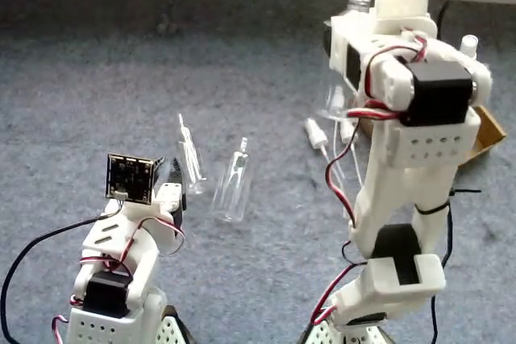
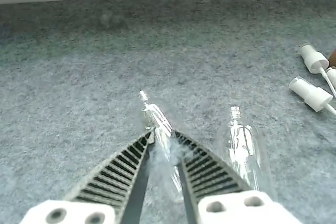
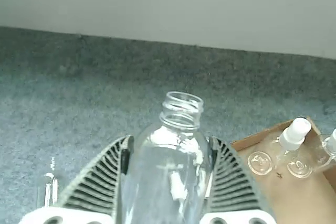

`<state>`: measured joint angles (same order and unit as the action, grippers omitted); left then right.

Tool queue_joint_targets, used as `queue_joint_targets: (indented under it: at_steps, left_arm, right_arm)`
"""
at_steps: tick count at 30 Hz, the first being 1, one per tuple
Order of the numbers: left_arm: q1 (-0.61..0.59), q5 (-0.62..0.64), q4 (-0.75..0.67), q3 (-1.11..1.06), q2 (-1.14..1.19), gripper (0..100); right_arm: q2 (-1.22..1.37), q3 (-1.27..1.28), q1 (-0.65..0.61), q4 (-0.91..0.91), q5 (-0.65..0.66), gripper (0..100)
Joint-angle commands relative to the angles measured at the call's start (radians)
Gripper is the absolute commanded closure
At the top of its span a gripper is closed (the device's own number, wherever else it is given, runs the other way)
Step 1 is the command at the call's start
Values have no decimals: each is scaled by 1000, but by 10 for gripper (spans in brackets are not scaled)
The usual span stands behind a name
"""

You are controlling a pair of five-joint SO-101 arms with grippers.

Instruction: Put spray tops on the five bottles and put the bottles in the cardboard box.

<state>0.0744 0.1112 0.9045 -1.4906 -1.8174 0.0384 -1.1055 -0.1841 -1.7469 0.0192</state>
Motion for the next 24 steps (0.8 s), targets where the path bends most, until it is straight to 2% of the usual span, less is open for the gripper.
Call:
queue_joint_targets:
  at_steps: [1, 13, 24]
  left_arm:
    - [18, 3, -21, 7, -10, 993]
    - [19, 3, -21, 7, -10, 993]
    - [36, 3, -21, 7, -10, 993]
  right_arm:
    - [-142, 71, 16, -21, 9, 964]
    - [-456, 463, 16, -13, 9, 964]
    - [-585, 803, 16, -12, 9, 964]
